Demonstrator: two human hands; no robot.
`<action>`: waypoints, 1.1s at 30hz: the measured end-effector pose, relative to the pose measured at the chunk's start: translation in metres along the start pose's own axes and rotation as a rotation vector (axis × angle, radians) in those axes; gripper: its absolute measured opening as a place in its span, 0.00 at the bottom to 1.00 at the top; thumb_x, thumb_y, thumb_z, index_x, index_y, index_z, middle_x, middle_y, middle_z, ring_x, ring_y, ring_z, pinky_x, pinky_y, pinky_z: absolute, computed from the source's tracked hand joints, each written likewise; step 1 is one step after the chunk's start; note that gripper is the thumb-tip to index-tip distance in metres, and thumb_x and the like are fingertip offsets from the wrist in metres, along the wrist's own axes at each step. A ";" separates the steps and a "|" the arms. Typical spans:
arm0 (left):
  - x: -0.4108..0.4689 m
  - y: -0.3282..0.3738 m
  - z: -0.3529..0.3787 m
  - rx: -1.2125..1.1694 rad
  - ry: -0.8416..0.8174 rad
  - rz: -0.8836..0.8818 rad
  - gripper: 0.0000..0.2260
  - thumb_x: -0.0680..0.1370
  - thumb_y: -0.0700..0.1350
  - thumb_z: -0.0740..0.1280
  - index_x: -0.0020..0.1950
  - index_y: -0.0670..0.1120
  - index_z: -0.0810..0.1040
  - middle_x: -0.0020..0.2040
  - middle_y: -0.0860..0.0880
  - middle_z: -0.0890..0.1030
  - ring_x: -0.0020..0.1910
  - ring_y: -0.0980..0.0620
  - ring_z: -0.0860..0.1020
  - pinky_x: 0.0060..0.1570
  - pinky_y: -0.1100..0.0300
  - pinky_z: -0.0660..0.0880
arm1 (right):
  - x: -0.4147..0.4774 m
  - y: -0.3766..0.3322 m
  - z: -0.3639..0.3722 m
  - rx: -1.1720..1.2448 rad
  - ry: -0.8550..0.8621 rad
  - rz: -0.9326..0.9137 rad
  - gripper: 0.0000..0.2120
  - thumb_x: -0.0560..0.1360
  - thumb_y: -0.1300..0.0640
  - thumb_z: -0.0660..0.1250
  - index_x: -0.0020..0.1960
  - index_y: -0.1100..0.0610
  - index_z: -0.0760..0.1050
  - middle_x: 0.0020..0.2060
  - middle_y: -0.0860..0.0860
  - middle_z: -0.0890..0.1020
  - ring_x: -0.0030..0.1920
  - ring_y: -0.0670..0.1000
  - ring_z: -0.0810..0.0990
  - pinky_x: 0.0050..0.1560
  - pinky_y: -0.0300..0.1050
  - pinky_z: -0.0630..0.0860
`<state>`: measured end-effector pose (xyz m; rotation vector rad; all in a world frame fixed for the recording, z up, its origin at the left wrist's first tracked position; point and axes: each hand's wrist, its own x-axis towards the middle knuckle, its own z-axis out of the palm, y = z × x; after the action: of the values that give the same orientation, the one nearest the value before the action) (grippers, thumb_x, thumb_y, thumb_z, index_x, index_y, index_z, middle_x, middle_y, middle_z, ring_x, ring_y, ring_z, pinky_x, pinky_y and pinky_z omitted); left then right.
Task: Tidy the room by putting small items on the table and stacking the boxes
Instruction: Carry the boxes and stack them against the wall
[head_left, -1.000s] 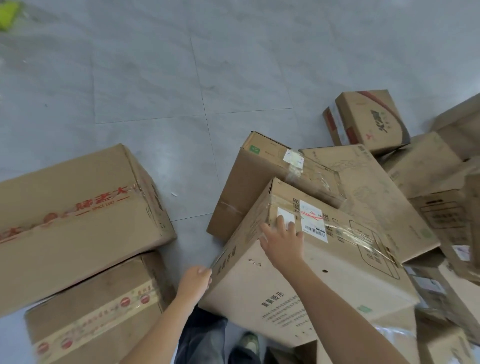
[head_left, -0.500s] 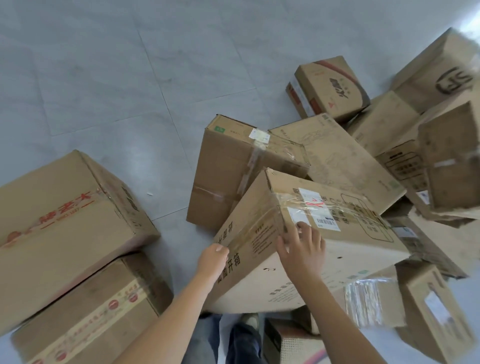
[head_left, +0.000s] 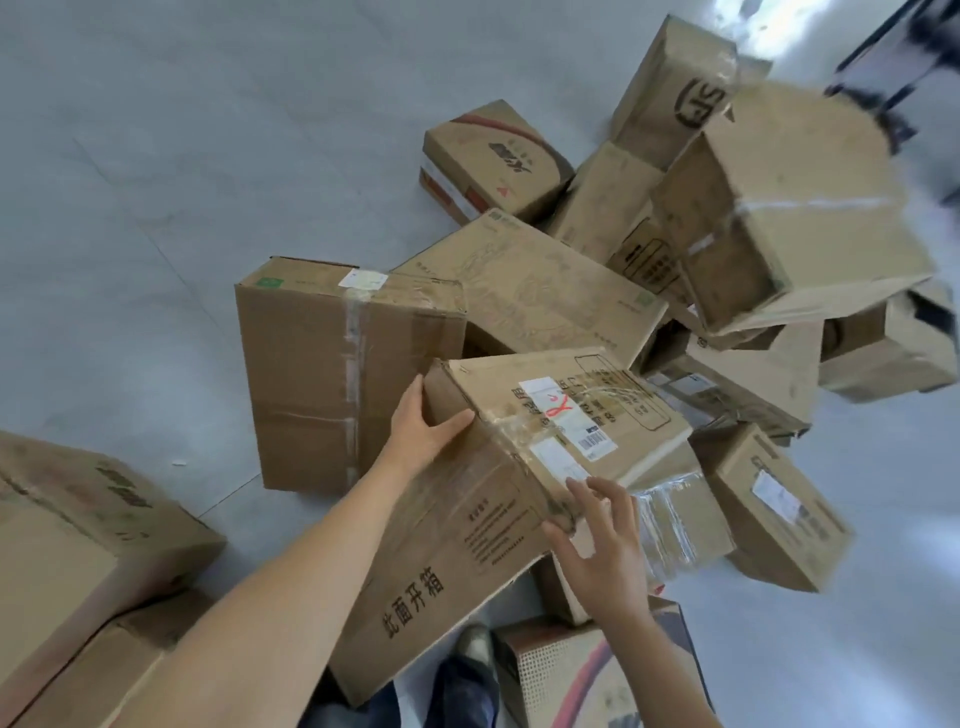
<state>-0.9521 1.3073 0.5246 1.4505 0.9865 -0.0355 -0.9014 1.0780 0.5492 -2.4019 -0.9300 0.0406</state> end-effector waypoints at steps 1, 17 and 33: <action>0.001 0.000 0.009 0.050 0.001 0.026 0.44 0.71 0.54 0.72 0.78 0.47 0.48 0.77 0.45 0.55 0.75 0.46 0.55 0.73 0.48 0.55 | -0.005 0.006 -0.006 0.005 -0.021 0.166 0.24 0.72 0.34 0.60 0.64 0.43 0.67 0.64 0.50 0.65 0.65 0.53 0.64 0.54 0.54 0.72; -0.087 0.097 0.197 0.829 0.113 0.415 0.59 0.53 0.82 0.34 0.78 0.50 0.42 0.71 0.45 0.63 0.66 0.41 0.64 0.63 0.45 0.62 | -0.055 0.089 -0.129 0.815 0.283 0.991 0.37 0.66 0.35 0.57 0.72 0.43 0.54 0.51 0.42 0.73 0.50 0.40 0.74 0.58 0.54 0.72; -0.077 -0.002 0.305 1.015 -0.021 0.335 0.44 0.71 0.67 0.63 0.78 0.46 0.49 0.76 0.38 0.54 0.75 0.40 0.51 0.72 0.44 0.51 | -0.103 0.207 -0.144 -0.072 -0.240 0.933 0.31 0.78 0.41 0.55 0.75 0.51 0.52 0.73 0.53 0.57 0.74 0.55 0.54 0.71 0.53 0.56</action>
<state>-0.8386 1.0144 0.5115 2.5193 0.6989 -0.3456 -0.8207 0.8173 0.5480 -2.7186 0.1764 0.6535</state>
